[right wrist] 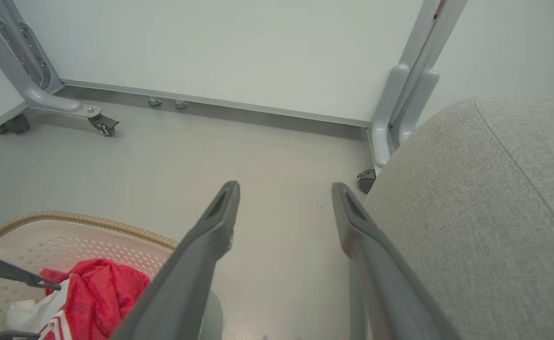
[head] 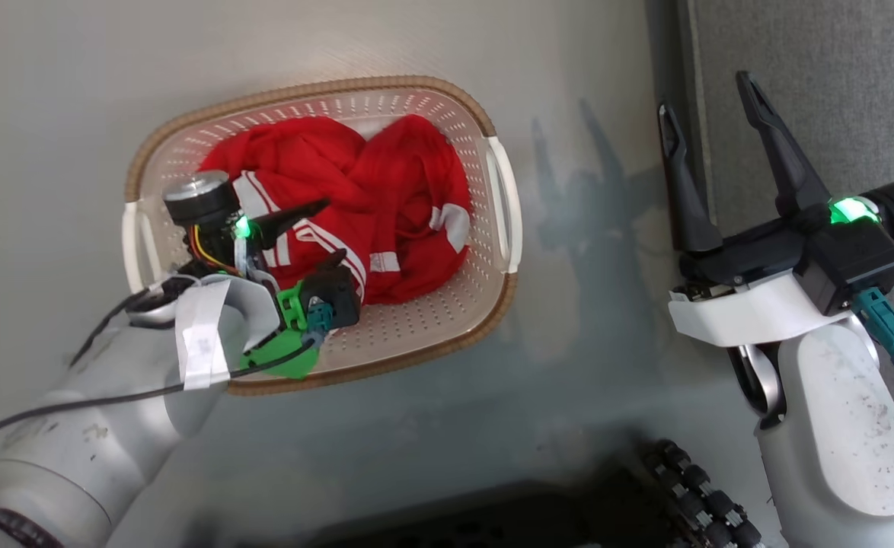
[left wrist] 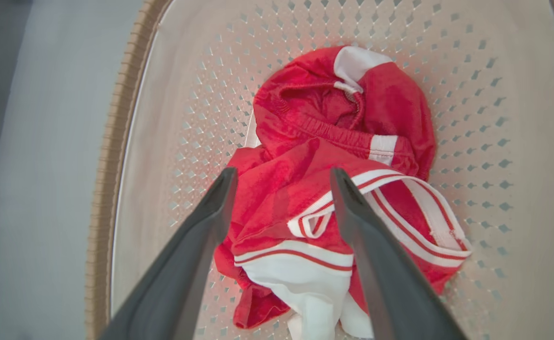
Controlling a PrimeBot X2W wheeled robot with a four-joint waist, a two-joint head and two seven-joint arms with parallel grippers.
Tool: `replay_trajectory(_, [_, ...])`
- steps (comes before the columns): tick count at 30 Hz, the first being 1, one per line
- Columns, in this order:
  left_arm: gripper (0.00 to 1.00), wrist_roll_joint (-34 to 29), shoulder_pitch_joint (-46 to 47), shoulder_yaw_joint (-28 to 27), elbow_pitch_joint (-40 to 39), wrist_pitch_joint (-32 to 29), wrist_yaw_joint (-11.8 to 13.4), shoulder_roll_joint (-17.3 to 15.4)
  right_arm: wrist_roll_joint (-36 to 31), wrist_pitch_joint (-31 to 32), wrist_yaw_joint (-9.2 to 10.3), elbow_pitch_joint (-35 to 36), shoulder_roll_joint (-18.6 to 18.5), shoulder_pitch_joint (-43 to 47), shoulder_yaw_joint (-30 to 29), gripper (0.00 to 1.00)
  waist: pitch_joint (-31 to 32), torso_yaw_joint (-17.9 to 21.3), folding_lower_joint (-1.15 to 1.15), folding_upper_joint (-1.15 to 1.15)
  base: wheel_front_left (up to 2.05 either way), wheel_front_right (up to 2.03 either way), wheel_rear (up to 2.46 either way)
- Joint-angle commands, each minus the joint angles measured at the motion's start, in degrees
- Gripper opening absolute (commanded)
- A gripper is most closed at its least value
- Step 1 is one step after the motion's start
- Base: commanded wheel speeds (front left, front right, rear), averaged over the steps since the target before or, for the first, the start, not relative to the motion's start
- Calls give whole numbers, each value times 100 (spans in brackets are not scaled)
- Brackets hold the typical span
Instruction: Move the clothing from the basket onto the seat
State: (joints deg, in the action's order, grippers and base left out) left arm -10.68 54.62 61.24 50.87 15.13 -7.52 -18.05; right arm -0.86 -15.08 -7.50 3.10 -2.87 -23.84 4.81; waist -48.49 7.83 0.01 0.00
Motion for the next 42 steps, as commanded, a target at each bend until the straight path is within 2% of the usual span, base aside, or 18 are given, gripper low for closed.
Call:
replay_trajectory(1, [100, -44, 160, 86, 91, 1, 8, -42, 67, -11, 1, 28, -3, -102, -2, 100, -300, 246, -1, 0, 0, 0, 0])
replay_trajectory(8, [100, -379, 688, 686, 898, 1, 26, 5, 180, -11, 1, 78, -4, -289, 41, 100, -666, 381, -1, 0, 0, 0, 0])
replay_trajectory(16, [100, -456, 1041, 842, 1591, 1, 119, 189, 236, -11, 1, 114, -2, -435, 97, 100, -1039, 463, -1, 0, 0, 0, 0])
replay_trajectory(23, [98, -384, 1209, 866, 1900, 1, 350, 371, 273, -11, 1, 89, -4, -485, 171, 100, -1221, 466, -1, 0, 0, 0, 0])
replay_trajectory(24, [13, -355, 1221, 864, 1923, 1, 369, 380, 321, -11, 1, 76, -5, -479, 165, 100, -1226, 465, -1, 0, 0, 0, 0])
replay_trajectory(25, [0, -334, 1224, 865, 1938, 1, 381, 387, 343, -11, 1, 64, -5, -477, 151, 100, -1224, 468, -1, 0, 0, 0, 0])
replay_trajectory(33, [0, 150, 979, 592, 1682, 1, 636, 396, 531, -11, 1, -53, -7, -487, 94, 100, -947, 401, -1, 0, 0, 0, 0])
replay_trajectory(42, [0, 1103, 65, -39, 1001, 1, 981, 381, 497, -11, 1, -285, -6, -166, 92, 100, 141, 236, -1, 0, 0, 0, 0])
